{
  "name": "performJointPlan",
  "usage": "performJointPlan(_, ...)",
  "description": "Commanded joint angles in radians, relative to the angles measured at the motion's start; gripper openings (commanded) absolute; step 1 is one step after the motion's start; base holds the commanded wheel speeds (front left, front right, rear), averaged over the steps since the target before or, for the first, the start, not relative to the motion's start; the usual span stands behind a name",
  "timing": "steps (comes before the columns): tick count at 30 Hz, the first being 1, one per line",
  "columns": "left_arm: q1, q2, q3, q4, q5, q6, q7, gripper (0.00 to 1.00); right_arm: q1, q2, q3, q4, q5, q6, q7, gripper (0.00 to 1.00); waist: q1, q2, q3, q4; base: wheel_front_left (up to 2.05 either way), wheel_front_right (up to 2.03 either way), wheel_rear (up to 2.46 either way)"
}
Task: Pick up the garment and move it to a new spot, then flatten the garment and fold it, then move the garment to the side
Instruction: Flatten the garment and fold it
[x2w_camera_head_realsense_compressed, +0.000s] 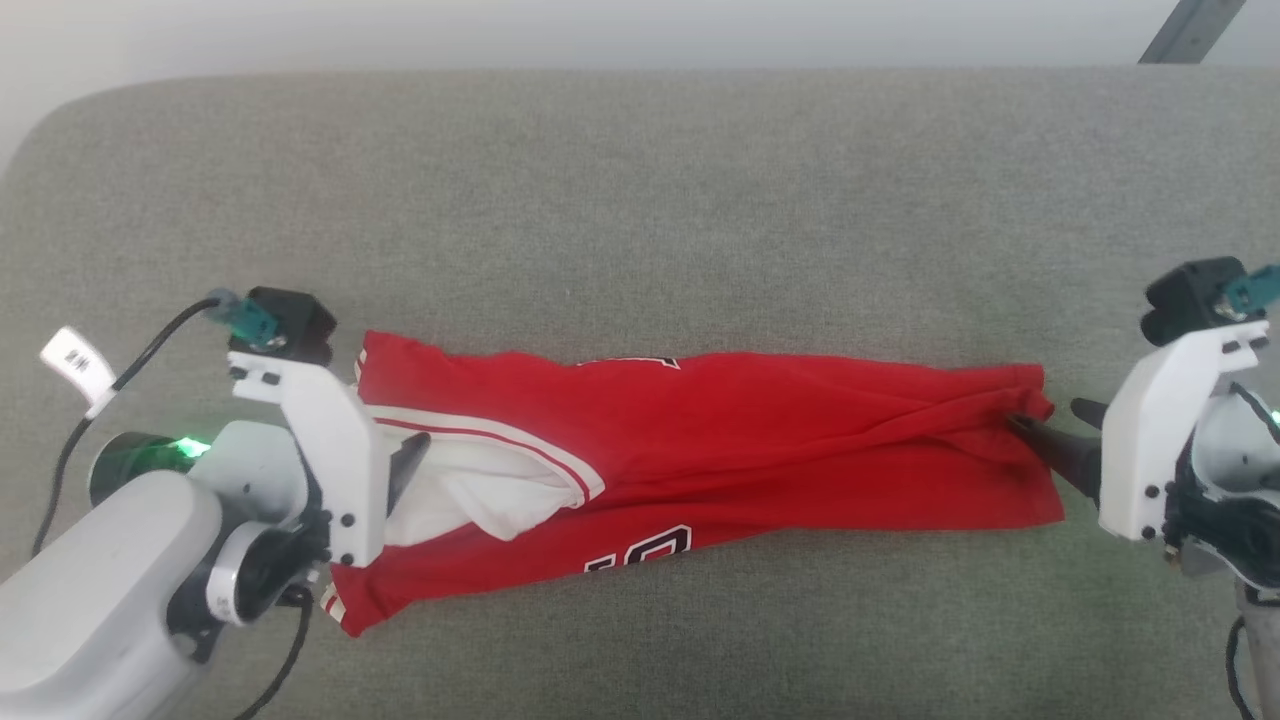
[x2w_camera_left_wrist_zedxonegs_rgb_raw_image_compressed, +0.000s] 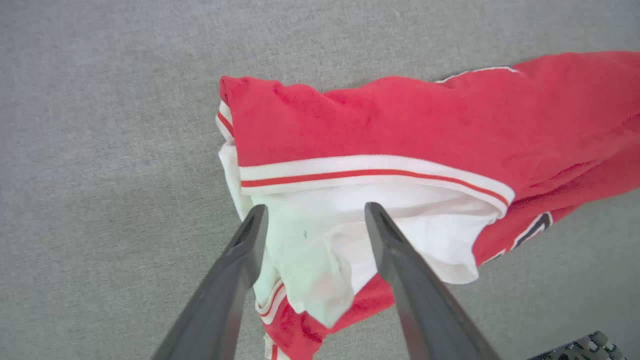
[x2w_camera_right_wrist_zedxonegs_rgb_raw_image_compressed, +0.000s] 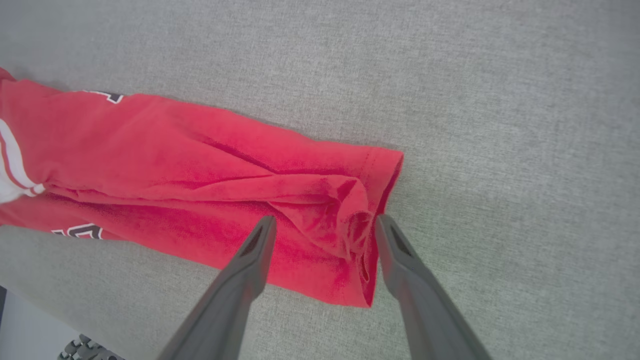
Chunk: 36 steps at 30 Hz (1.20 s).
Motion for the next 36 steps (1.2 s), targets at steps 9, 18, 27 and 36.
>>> performJointPlan(9, 0.111, 0.031, 0.090, 0.002, 0.024, -0.004, -0.246, 1.00, 0.078, 0.031, -0.063, -0.044, -0.012, 0.000, -0.030, 1.00, 0.0000, -0.0001, -0.032, 0.001, 0.00, 0.00, 0.00)
performJointPlan(18, 0.252, 0.012, 0.223, 0.033, 0.026, -0.012, -0.589, 1.00, 0.085, 0.011, -0.095, 0.007, -0.031, 0.000, -0.098, 1.00, 0.0000, -0.0001, -0.028, 0.021, 0.00, 0.00, 0.00)
performJointPlan(27, 0.358, -0.043, 0.315, 0.112, 0.018, -0.041, -0.853, 1.00, 0.042, -0.007, -0.076, 0.138, -0.012, 0.000, -0.117, 1.00, 0.0000, -0.0001, -0.009, 0.067, 0.00, 0.00, 0.00)
performJointPlan(36, 0.416, -0.116, 0.411, 0.194, 0.048, -0.089, -0.918, 1.00, -0.026, -0.025, -0.008, 0.293, -0.015, 0.000, -0.120, 1.00, 0.0000, -0.0001, 0.006, 0.116, 0.00, 0.00, 0.00)
